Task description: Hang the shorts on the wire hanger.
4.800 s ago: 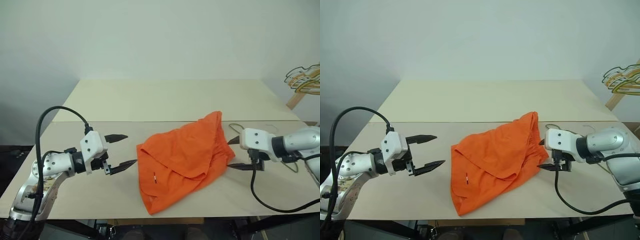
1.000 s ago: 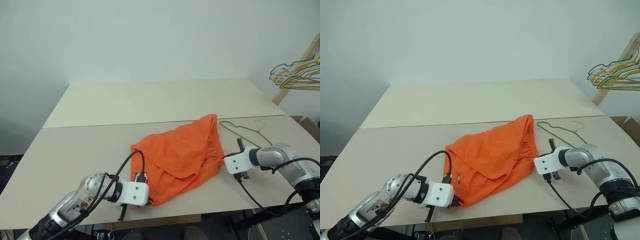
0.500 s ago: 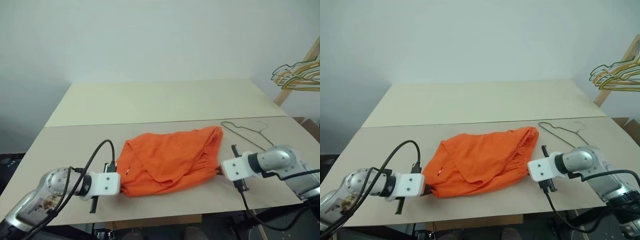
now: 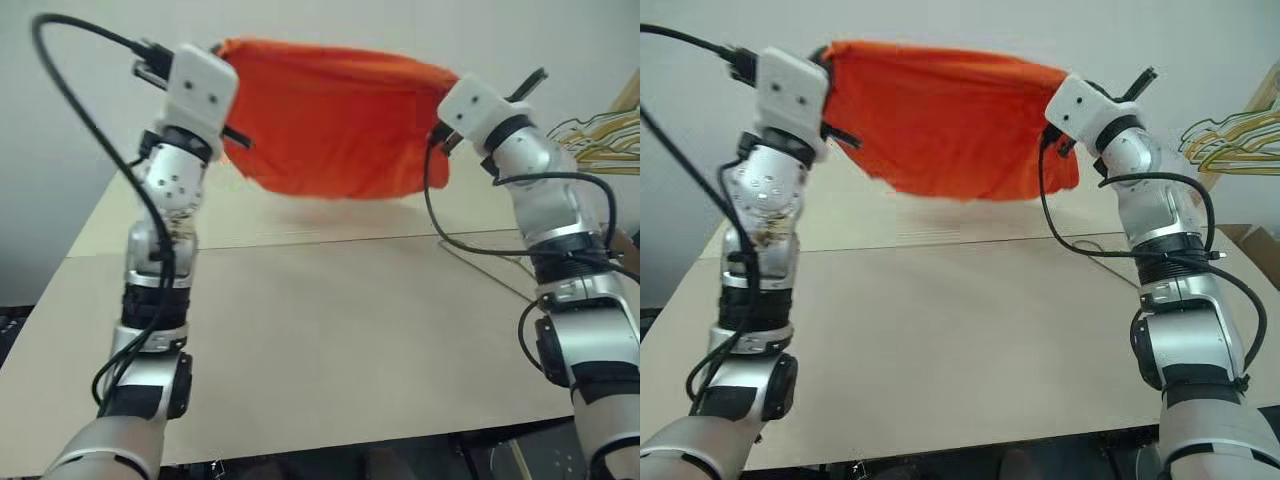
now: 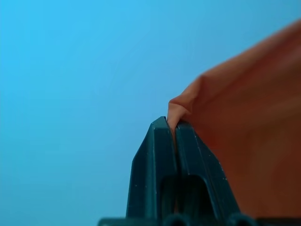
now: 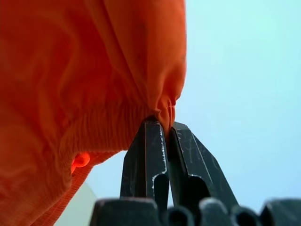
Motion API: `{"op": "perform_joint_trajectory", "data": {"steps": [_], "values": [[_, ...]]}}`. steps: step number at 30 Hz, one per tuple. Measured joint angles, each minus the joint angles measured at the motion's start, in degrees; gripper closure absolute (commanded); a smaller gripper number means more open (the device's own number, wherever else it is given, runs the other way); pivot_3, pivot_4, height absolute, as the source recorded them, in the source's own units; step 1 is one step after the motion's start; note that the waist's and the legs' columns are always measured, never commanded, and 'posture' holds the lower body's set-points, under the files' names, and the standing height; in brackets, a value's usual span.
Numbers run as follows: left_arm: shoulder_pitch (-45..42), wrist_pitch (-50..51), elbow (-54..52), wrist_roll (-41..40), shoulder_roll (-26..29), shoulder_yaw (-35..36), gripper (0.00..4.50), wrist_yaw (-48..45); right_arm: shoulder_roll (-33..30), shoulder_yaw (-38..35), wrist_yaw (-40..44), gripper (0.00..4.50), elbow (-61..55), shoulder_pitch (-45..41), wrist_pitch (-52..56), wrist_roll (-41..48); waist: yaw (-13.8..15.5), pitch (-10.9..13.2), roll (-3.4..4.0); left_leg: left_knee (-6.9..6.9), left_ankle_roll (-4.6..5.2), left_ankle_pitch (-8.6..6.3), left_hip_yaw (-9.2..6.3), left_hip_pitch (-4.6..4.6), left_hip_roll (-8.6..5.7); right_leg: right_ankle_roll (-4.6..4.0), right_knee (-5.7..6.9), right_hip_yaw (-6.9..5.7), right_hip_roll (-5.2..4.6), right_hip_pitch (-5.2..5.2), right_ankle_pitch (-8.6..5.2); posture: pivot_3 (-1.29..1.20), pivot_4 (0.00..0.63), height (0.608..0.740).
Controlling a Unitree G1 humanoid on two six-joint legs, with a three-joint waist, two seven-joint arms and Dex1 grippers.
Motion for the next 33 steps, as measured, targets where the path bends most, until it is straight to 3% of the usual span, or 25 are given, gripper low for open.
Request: {"op": "perform_joint_trajectory", "data": {"steps": [2, 4, 7, 9, 15, 19, 22, 33], "values": [[7.73, 0.29, -5.08, -2.77, 3.34, 0.18, 4.47, -5.57, -1.87, 1.62, 3.15, 4.5, -1.73, 6.68, -3.26, -0.21, -0.8, -0.11, 0.01, 0.08, -0.12, -0.07, -0.18, -0.03, 0.06, 0.02, -0.09, -0.92, -0.21, 0.17, -0.02, 0.03, 0.0, 0.74], [12.91, 1.22, -8.56, -5.32, 5.01, 0.12, 4.47, -9.66, -2.48, 3.51, 5.92, 4.5, -2.42, 11.36, -5.08, -0.41, -1.12, -0.08, 0.02, 0.15, -0.12, -0.07, -0.17, -0.46, 0.01, -0.06, -0.88, -1.07, -0.32, 0.14, -0.07, 0.03, 0.0, 0.74], [22.31, 1.64, -16.82, -9.88, 9.46, 0.35, 4.47, -17.22, -4.86, 6.31, 12.39, 4.5, -7.26, 18.59, -9.75, 0.49, -1.65, 0.0, 0.12, 0.63, -0.14, -0.01, -0.19, -0.54, 0.04, -0.09, -0.75, -1.04, -0.39, 0.22, -0.08, 0.04, 0.0, 0.74], [34.83, 1.34, -24.6, -14.66, 14.71, 0.9, 4.47, -25.26, -10.25, 8.57, 19.08, 4.5, -12.98, 26.14, -16.07, 1.95, -1.68, 0.05, 0.2, 0.49, -0.17, -0.02, -0.42, 0.2, 0.12, -0.2, -0.66, -0.99, -0.39, 1.02, -0.19, 0.04, 0.0, 0.74], [52.77, 1.94, -32.63, -18.74, 23.52, 2.8, 4.47, -37.01, -12.97, 10.71, 27.11, 4.5, -16.73, 31.07, -22.85, 3.72, -0.51, 0.99, 0.18, 0.54, -0.26, 0.04, -0.06, 1.61, 0.23, -0.08, -0.49, -0.46, -0.37, 2.3, -0.49, 0.04, 0.0, 0.74], [61.87, -0.2, -34.6, -18.49, 28.61, 4.06, 4.47, -42.97, -18.37, 11.39, 34.21, 4.5, -17.48, 31.67, -27.53, 4.72, 1.21, 0.97, 0.18, 0.5, -0.07, 0.01, 0.08, 1.84, 0.33, -0.54, -0.34, -0.23, -0.35, 2.0, -0.25, 0.04, 0.0, 0.74], [66.56, -0.62, -35.8, -18.64, 31.05, 4.09, 4.47, -46.97, -21.24, 12.33, 39.26, 4.5, -17.46, 32.72, -30.73, 5.59, 2.27, 0.96, 0.17, 0.51, 0.04, -0.05, 0.21, 1.62, 0.37, -0.57, -0.42, -0.16, -0.36, 1.79, -0.3, 0.04, 0.0, 0.74], [70.83, 3.54, -39.91, -20.35, 33.52, 4.08, 4.47, -51.31, -23.65, 14.01, 50.64, 4.5, -17.05, 32.51, -39.13, 9.72, 3.16, 0.96, 0.16, 0.57, 0.16, -0.1, 0.46, 1.1, 0.36, -0.57, -0.44, 0.13, -0.31, 1.21, -0.29, 0.05, 0.0, 0.74]]}}
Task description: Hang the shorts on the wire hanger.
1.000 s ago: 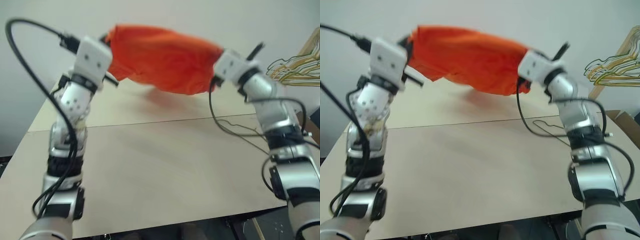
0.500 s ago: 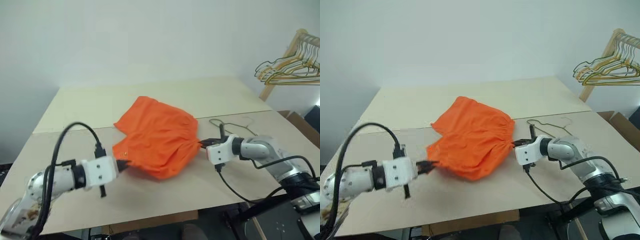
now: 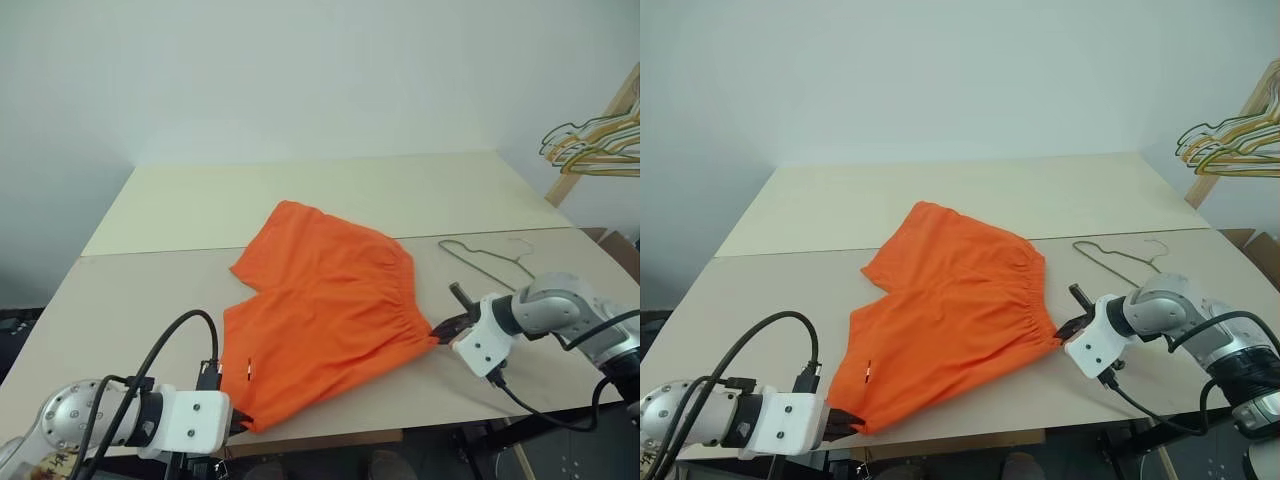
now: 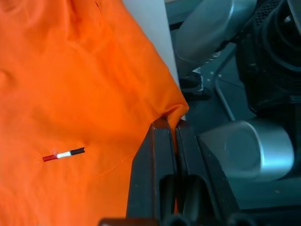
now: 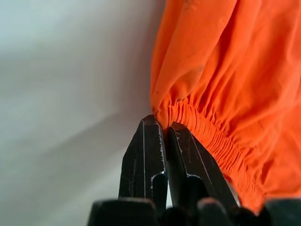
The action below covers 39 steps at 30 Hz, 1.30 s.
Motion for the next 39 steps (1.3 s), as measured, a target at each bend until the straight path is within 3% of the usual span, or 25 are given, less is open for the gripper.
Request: {"op": "perform_joint_trajectory", "data": {"steps": [2, 3, 6, 12, 16, 23, 28, 31, 39], "values": [[0.05, 0.9, -0.58, 0.04, -0.1, -0.1, 4.47, 0.5, -0.16, 0.05, 0.72, 4.5, 0.03, 0.03, -0.86, 0.48, 0.03, 0.0, 0.0, 0.02, 0.01, 0.0, 0.0, 0.01, 0.01, 0.0, 0.0, 0.02, 0.0, 0.02, 0.0, 0.05, 0.0, 0.74], [0.11, 1.24, -0.64, 0.05, -0.21, -0.25, 4.26, 0.76, -0.28, 0.05, 1.01, 4.5, 0.02, 0.06, -1.16, 0.81, 0.04, 0.0, 0.0, 0.02, 0.02, 0.0, 0.01, 0.01, 0.01, 0.0, 0.0, 0.03, 0.0, 0.02, 0.0, 0.05, 0.0, 0.74], [0.14, 1.28, -0.63, 0.23, -1.17, -1.3, 3.56, 1.32, -0.63, 0.12, 2.07, 3.62, 0.01, 0.18, -1.67, 1.26, 0.09, 0.0, 0.0, 0.02, 0.03, -0.01, 0.01, 0.01, 0.01, 0.0, -0.01, 0.05, 0.0, 0.01, 0.01, 0.05, 0.0, 0.74], [0.08, 1.4, -0.63, 0.34, -1.41, -2.4, 1.54, 1.44, -2.3, 0.32, 5.07, 1.46, -0.14, 0.31, -2.04, 2.13, 0.16, 0.0, -0.01, 0.03, 0.04, -0.02, 0.02, 0.01, 0.02, -0.01, -0.01, 0.05, -0.01, 0.0, 0.01, 0.06, 0.0, 0.74], [3.48, 1.43, -0.16, -0.49, 0.36, 3.27, 0.14, -1.56, -5.86, -0.87, 9.65, 0.01, -2.32, 2.18, 3.59, 12.02, 0.15, 0.0, -0.01, 0.02, 0.05, -0.02, 0.01, 0.01, 0.11, -0.34, -0.02, 0.02, 0.0, -0.02, -0.18, 0.06, 0.0, 0.74], [2.43, 2.44, 1.24, -7.17, -2.03, 14.71, 0.06, -4.56, -6.77, -10.28, 9.91, 0.0, -5.89, 3.14, 31.04, 25.91, 0.32, 0.0, -0.03, 0.09, 0.18, -0.11, 0.07, -0.01, 0.2, -0.47, -0.03, -0.01, -0.02, 0.0, -0.11, 0.06, 0.0, 0.74], [-5.04, 7.51, 2.0, -19.38, -6.28, 17.77, 0.06, -2.01, 0.16, -14.09, 1.61, 0.0, 3.99, -0.93, 51.07, 26.69, 0.54, -0.09, -0.15, 0.15, 0.08, -0.06, 0.09, -0.06, 0.22, -0.49, 0.0, 0.01, 0.06, 0.0, -0.01, 0.06, 0.0, 0.74], [-13.3, 10.53, 2.52, -21.33, -8.16, 14.67, 0.06, 3.6, 4.35, -14.88, -3.63, 0.0, 9.99, -4.45, 59.25, 25.38, 0.84, -0.13, -0.02, 0.15, -0.05, 0.02, 0.06, -0.11, 0.02, -0.14, -0.04, 0.03, 0.19, 0.0, 0.24, 0.07, 0.0, 0.74], [-38.13, 20.1, 11.11, -19.69, -16.28, -1.37, 0.06, 17.28, 7.7, -18.31, -14.17, 0.0, 19.45, -12.76, 65.18, 20.76, 1.58, -0.17, 0.05, 0.14, -0.1, 0.07, 0.0, -0.29, -0.1, 0.01, -0.17, 0.0, 0.22, -0.06, 0.39, 0.04, 0.0, 0.74]]}}
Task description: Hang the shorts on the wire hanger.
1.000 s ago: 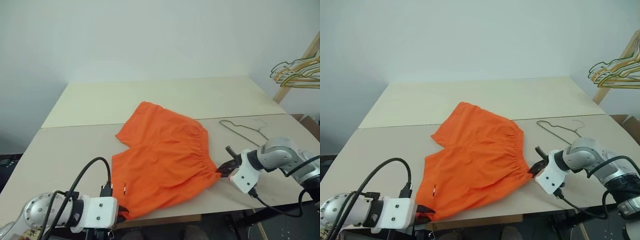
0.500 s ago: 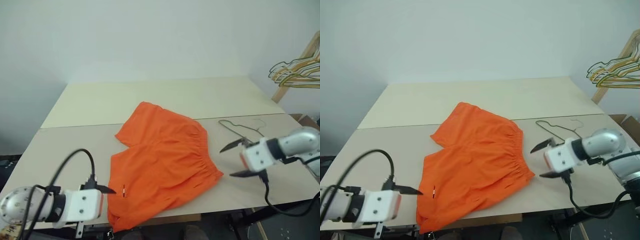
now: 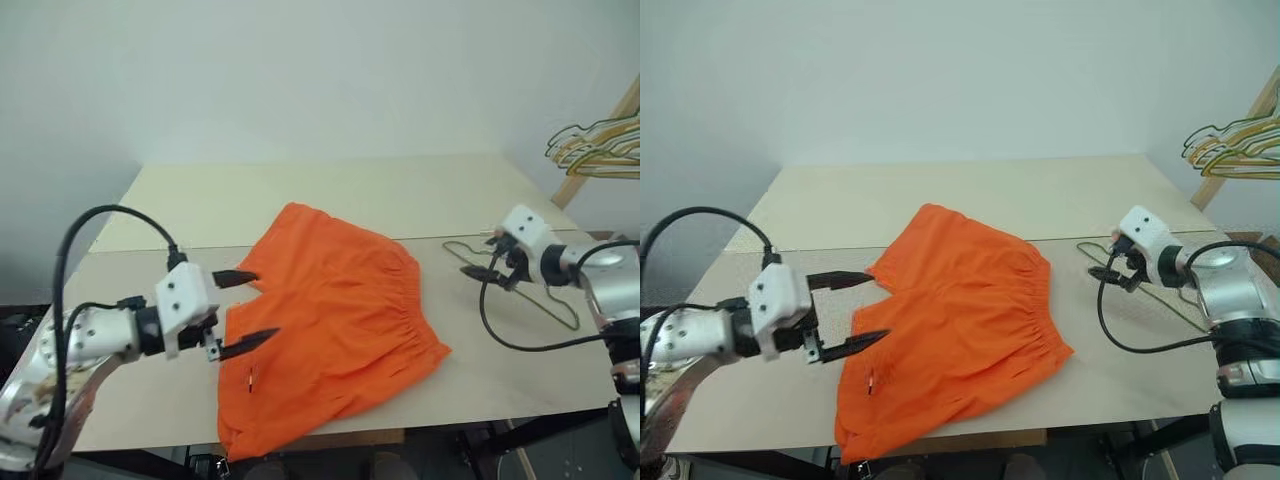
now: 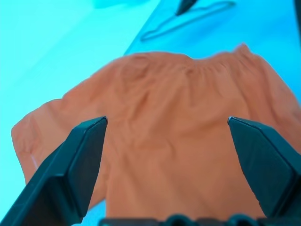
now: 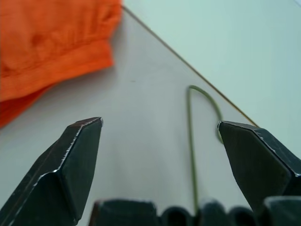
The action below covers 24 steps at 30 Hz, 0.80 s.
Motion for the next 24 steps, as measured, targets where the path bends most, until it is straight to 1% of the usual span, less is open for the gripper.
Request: {"op": "perform_joint_trajectory", "data": {"steps": [3, 5, 7, 9, 11, 12, 15, 16, 18, 20, 24], "values": [[-8.69, 2.46, 2.58, -1.33, -1.35, -3.93, 0.06, 0.01, -0.15, -1.53, 0.28, 0.0, 1.45, -3.36, 2.95, 0.01, -0.37, -0.02, 0.01, 0.0, 0.0, 0.0, 0.01, 0.0, -0.02, 0.03, -0.05, 0.03, 0.0, 0.0, 0.01, -0.01, 0.0, 0.74], [-11.27, 2.88, 4.07, -1.5, -1.47, -6.52, 0.06, -0.92, -0.89, -1.79, 0.77, 0.0, 2.2, -4.25, 3.87, -0.59, -1.06, -0.02, 0.02, -0.07, 0.0, -0.01, 0.01, -0.01, -0.03, 0.05, -0.07, 0.01, 0.01, 0.01, 0.0, -0.03, 0.0, 0.74], [-13.06, 3.69, 5.98, -1.5, -2.34, -9.13, 0.06, -1.69, -1.65, -1.76, 1.33, 0.0, 3.97, -4.43, 4.38, -1.83, -1.72, 0.01, 0.0, -0.09, 0.0, -0.01, 0.07, -0.09, -0.03, 0.05, -0.1, -0.05, 0.03, 0.0, -0.01, -0.05, 0.027, 0.74], [-15.12, 4.06, 8.33, -1.51, -3.85, -11.1, 0.06, -2.03, -2.33, -1.75, 2.81, 0.0, 5.78, -4.45, 4.72, -2.75, -2.32, 0.13, 0.0, -0.09, 0.01, -0.01, 0.06, -0.09, -0.04, 0.06, -0.18, -0.01, 0.03, 0.0, -0.01, -0.06, 0.073, 0.74], [-16.96, 4.32, 9.46, -1.47, -4.33, -12.39, 0.06, -2.3, -2.98, -1.73, 4.61, 0.0, 6.47, -4.74, 5.03, -3.11, -3.03, 1.05, -0.06, -0.05, 0.02, 0.0, 0.02, 0.03, -0.02, 0.06, -0.15, 0.13, 0.03, 0.07, -0.02, -0.07, 0.093, 0.74], [-17.55, 4.33, 10.01, -1.28, -4.49, -13.05, 0.06, -2.51, -3.14, -1.71, 5.18, 0.0, 7.12, -5.01, 5.11, -3.6, -3.32, 1.51, -0.06, -0.05, 0.05, 0.02, 0.02, 0.06, -0.05, 0.07, -0.09, 0.25, 0.03, 0.08, -0.01, -0.08, 0.123, 0.74], [-18.25, 4.83, 11.03, -0.92, -5.3, -14.42, 0.06, -2.73, -4.43, -1.18, 7.3, 0.0, 9.02, -5.29, 5.24, -5.54, -4.2, 3.14, -0.06, -0.05, 0.09, 0.02, 0.15, 0.16, -0.02, 0.07, 0.02, 0.59, 0.08, 0.11, -0.01, -0.1, 0.156, 0.74], [-18.26, 5.27, 11.2, -0.81, -5.64, -14.65, 0.06, -2.66, -4.47, -0.58, 8.22, 0.0, 9.28, -5.67, 5.42, -6.24, -4.7, 3.87, -0.06, -0.03, 0.09, 0.02, 0.2, 0.16, 0.01, 0.07, 0.06, 0.66, 0.1, 0.07, 0.0, -0.1, 0.161, 0.74], [-18.27, 5.73, 11.21, -0.81, -6.23, -15.1, 0.06, -2.58, -4.46, 0.33, 9.42, 0.0, 9.54, -6.0, 5.72, -6.92, -5.14, 4.49, -0.03, -0.03, 0.09, 0.03, 0.22, 0.19, 0.02, 0.09, 0.08, 0.73, 0.11, -0.14, 0.02, -0.1, 0.163, 0.74], [-18.25, 6.27, 11.12, -0.82, -6.8, -15.46, 0.06, -2.28, -4.45, 0.71, 10.2, 0.0, 10.39, -6.97, 5.81, -7.43, -5.17, 5.2, 0.05, -0.04, 0.09, 0.03, 0.23, 0.07, 0.02, 0.1, 0.1, 0.73, 0.08, -0.34, 0.03, -0.1, 0.177, 0.74], [-16.47, 6.99, 9.9, -0.8, -6.43, -15.35, 0.06, -1.44, -4.3, 0.93, 11.71, 0.0, 10.46, -8.68, 5.87, -8.15, -4.82, 5.83, 0.12, -0.01, 0.09, 0.04, 0.25, -0.53, 0.01, 0.11, 0.27, 0.72, 0.04, -1.11, 0.03, -0.09, 0.188, 0.74]]}}
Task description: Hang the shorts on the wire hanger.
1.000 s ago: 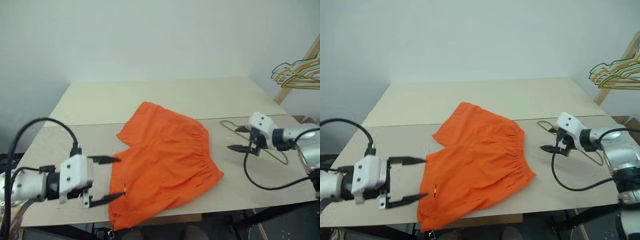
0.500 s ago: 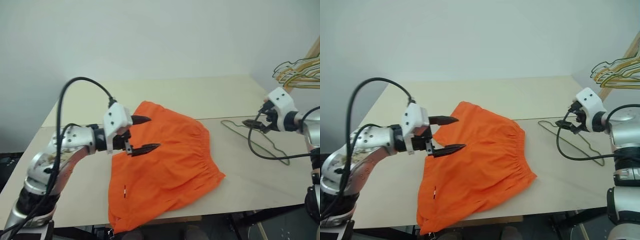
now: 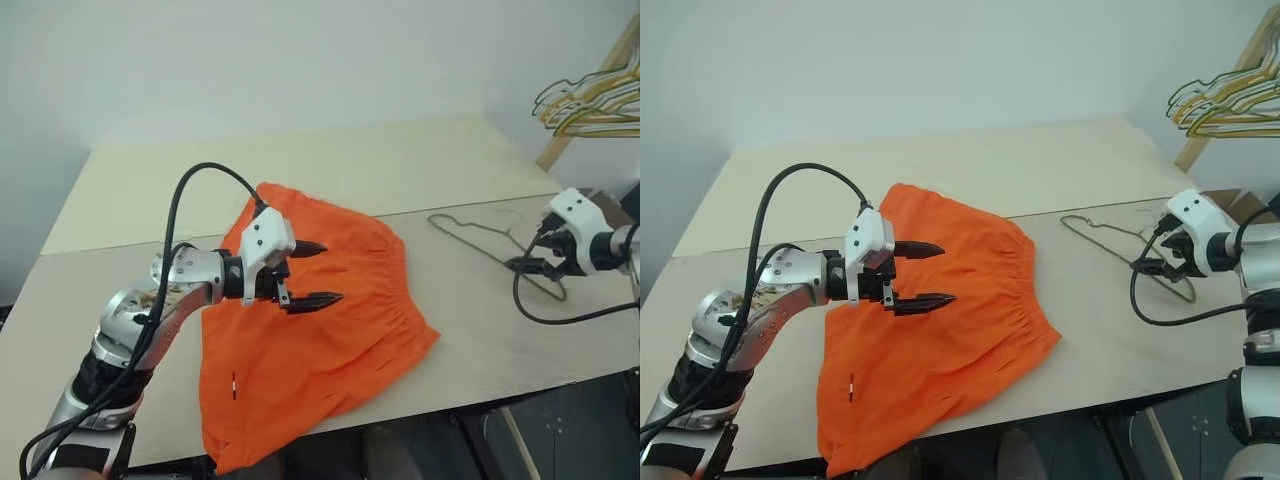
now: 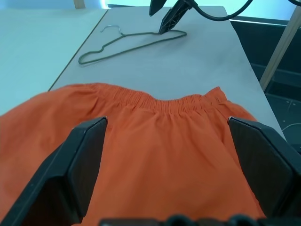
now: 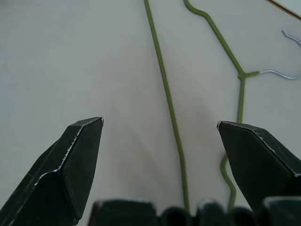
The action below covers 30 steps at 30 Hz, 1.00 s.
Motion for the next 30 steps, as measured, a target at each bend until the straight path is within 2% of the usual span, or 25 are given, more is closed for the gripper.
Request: {"op": "perform_joint_trajectory", "data": {"steps": [13, 20, 30], "values": [[6.04, 4.59, -8.43, -1.33, -1.53, 1.14, 0.06, 6.52, 9.53, 2.41, -3.14, 0.0, 18.08, -14.58, -1.51, -5.73, 0.33, 1.87, -0.08, 0.36, 0.08, 0.01, -0.11, -0.33, 0.01, 0.1, -0.06, -0.16, -0.08, -0.04, 0.16, -0.04, 0.198, 0.74], [9.61, 6.36, -12.01, -2.58, -1.57, 2.2, 0.06, 9.57, 12.69, 1.55, -7.59, 0.0, 27.08, -17.82, -2.31, -6.41, 1.53, 2.55, -0.1, 0.39, 0.08, 0.01, -0.13, -0.35, 0.02, 0.1, -0.03, -0.19, -0.17, -0.05, 0.16, -0.02, 0.204, 0.74], [12.07, 7.16, -15.58, -2.9, -1.63, 2.07, 0.06, 12.86, 14.69, -0.52, -14.25, 0.0, 31.28, -20.22, -2.29, -6.72, 1.85, 2.77, -0.08, 0.38, 0.07, 0.02, -0.15, -0.39, 0.02, 0.11, -0.05, -0.3, -0.19, -0.05, 0.17, 0.0, 0.204, 0.74]]}}
